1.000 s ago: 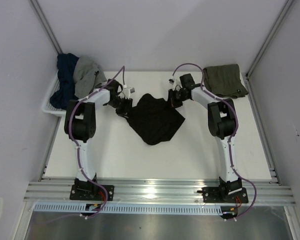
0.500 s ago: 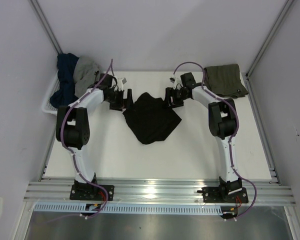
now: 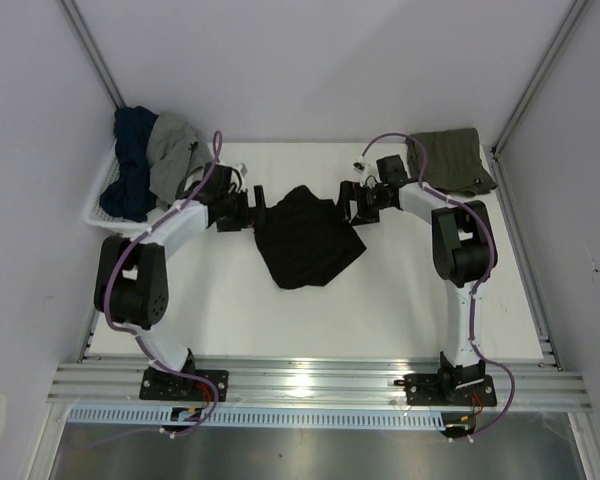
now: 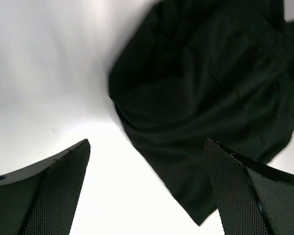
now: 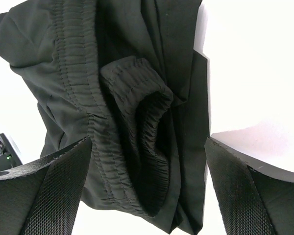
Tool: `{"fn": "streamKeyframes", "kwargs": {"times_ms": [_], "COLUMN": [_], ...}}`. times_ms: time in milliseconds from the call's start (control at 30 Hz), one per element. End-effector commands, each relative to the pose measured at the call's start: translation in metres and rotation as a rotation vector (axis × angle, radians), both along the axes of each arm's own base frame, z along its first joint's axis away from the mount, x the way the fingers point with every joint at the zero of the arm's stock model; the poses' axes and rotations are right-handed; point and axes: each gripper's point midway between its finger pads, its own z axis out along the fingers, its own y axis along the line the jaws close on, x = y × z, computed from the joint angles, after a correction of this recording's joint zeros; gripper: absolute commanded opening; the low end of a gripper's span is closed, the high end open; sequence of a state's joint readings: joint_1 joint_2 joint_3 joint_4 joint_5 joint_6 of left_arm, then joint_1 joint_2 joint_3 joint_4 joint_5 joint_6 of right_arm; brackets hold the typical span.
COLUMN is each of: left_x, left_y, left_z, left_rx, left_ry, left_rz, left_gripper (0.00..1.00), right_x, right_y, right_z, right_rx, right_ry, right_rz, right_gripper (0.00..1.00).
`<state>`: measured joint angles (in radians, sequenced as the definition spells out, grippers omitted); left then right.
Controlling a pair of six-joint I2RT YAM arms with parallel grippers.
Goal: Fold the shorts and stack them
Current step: Fold the shorts
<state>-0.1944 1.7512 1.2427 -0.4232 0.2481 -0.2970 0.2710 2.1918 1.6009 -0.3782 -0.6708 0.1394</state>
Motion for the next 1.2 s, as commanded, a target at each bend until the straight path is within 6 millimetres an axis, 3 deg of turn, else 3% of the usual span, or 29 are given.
{"fn": "streamKeyframes", "kwargs": {"times_ms": [0,33,100,133,200,233,300,367,433,467,600,767,900,1033,1167], "left_x": [-0.005,-0.016,-0.019,-0.028,-0.032,-0.035,-0.038,-0.040,-0.041,-0.044,-0.050,-0.053,-0.054,-0.054,-0.059], "left_y": [-0.020,-0.021,-0.027,-0.026,-0.025,-0.024,-0.022,-0.022,-0.021,-0.024,-0.026,-0.023,-0.022,-0.024,-0.022], "left_z": [0.034,0.024,0.036,0.025,0.030,0.029,0.029,0.031,0.032,0.031,0.023,0.011,-0.001,-0.012,-0.018], "left_rx": [-0.045,-0.048,-0.056,-0.045,-0.045,-0.045,-0.035,-0.027,-0.020,-0.017,0.011,0.025,0.053,0.087,0.145], "left_ry": [-0.127,-0.098,-0.146,-0.123,-0.147,-0.147,-0.146,-0.151,-0.156,-0.150,-0.140,-0.142,-0.126,-0.110,-0.105], "left_rz": [0.035,0.047,0.045,0.046,0.054,0.049,0.052,0.048,0.050,0.041,0.037,0.048,0.051,0.050,0.059], "left_gripper": [0.99,0.99,0.99,0.99,0.99,0.99,0.99,0.99,0.99,0.99,0.99,0.99,0.99,0.99,0.99], "right_x": [-0.014,-0.016,-0.023,-0.037,-0.048,-0.070,-0.077,-0.106,-0.114,-0.128,-0.135,-0.131,-0.132,-0.132,-0.123], "right_y": [-0.005,-0.005,-0.003,0.000,0.007,0.013,0.019,0.029,0.034,0.043,0.054,0.050,0.047,0.042,0.029], "right_z": [-0.005,-0.007,-0.010,-0.013,-0.015,-0.017,-0.016,-0.020,-0.025,-0.027,-0.025,-0.023,-0.016,0.005,0.013], "right_rx": [-0.021,-0.030,-0.028,-0.031,-0.046,-0.060,-0.060,-0.061,-0.089,-0.090,-0.017,0.024,0.046,0.085,0.065], "right_ry": [0.016,0.017,0.031,0.052,0.049,0.080,0.054,0.104,0.104,0.109,0.098,0.073,0.071,0.051,0.034], "right_rz": [-0.016,-0.020,-0.029,-0.023,-0.031,-0.045,-0.098,-0.149,-0.215,-0.201,-0.238,-0.274,-0.278,-0.276,-0.311], "right_gripper": [0.99,0.99,0.99,0.99,0.99,0.99,1.00,1.00,1.00,0.99,0.93,0.91,0.99,1.00,0.99]}}
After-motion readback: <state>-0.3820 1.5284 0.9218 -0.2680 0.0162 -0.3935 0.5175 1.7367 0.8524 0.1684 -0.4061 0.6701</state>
